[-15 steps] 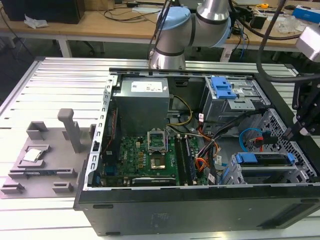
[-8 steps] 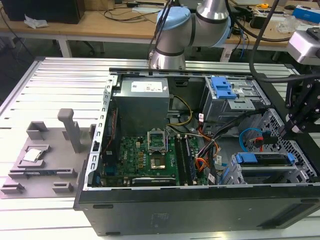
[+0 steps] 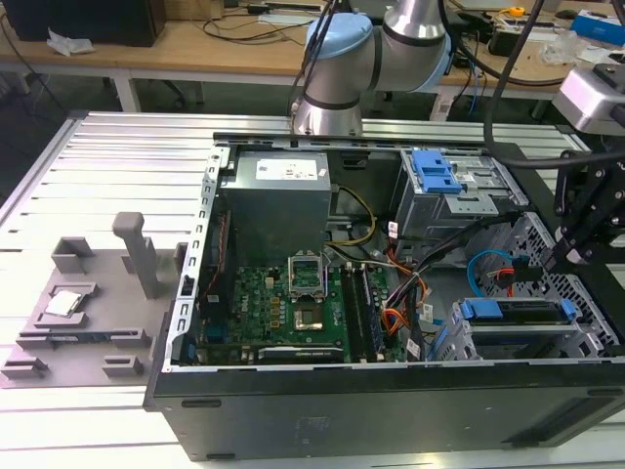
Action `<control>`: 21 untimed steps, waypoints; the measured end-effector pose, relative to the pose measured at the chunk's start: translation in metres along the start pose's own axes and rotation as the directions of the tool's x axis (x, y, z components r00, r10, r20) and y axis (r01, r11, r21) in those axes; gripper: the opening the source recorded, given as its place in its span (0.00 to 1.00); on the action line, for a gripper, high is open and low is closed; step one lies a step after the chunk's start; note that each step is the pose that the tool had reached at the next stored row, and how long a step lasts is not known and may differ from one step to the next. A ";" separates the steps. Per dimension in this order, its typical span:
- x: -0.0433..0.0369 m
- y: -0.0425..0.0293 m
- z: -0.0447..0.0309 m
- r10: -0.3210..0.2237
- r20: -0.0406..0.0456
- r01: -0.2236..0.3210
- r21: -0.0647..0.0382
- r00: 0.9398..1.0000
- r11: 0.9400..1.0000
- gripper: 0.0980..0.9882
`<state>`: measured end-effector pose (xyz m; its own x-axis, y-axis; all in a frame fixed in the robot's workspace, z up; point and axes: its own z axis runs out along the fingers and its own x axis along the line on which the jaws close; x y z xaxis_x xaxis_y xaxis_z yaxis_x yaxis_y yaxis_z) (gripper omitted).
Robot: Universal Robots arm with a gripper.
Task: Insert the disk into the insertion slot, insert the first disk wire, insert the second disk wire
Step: 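Insert the first disk wire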
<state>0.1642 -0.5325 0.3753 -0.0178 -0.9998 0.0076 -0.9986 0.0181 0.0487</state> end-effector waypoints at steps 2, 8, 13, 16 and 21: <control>0.0000 0.0001 0.0005 0.000 0.000 0.000 0.000 1.000 1.000 0.16; -0.0058 0.0033 0.0047 0.035 0.002 -0.035 0.000 0.999 0.999 0.16; -0.0065 0.0080 0.0149 0.060 0.003 -0.060 -0.001 0.998 0.998 0.16; -0.0065 0.0081 0.0162 0.061 0.000 -0.061 0.000 0.998 0.998 0.16; -0.0065 0.0081 0.0163 0.061 0.000 -0.061 0.000 0.998 0.998 0.07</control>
<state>0.1555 -0.5259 0.3594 -0.0785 -0.9969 0.0108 -0.9957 0.0789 0.0485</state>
